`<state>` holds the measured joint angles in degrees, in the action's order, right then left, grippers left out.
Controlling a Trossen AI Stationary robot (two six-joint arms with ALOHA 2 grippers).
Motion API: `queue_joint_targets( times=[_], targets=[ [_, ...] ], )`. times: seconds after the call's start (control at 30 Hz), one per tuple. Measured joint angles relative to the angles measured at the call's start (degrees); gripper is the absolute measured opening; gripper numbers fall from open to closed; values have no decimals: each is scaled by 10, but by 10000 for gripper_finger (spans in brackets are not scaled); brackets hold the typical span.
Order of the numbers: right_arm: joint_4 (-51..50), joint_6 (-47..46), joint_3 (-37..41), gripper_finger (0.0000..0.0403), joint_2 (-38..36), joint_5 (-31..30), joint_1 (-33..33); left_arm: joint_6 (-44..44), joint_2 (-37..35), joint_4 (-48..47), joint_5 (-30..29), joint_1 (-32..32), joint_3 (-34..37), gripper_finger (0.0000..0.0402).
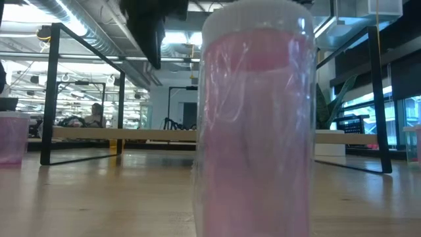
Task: Pick and place medicine bottles onto shelf by color
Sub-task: Put the top left pink pill bottle on the shelf
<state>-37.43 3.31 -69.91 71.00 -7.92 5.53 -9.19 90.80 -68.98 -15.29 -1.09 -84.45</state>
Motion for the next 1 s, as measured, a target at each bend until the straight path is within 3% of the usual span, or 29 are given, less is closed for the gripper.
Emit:
queue_joint_targets(
  times=[0.2, 0.7, 1.0],
  targets=[
    [0, 0, 0, 10, 0, 0, 0, -92, 0, -45, -39, -105, -41, 293],
    [0, 0, 0, 10, 0, 0, 0, -397, 0, -101, -31, -394, -46, 293],
    [0, 0, 0, 10, 0, 0, 0, -557, 0, -127, -28, -495, -29, 293]
  ],
)
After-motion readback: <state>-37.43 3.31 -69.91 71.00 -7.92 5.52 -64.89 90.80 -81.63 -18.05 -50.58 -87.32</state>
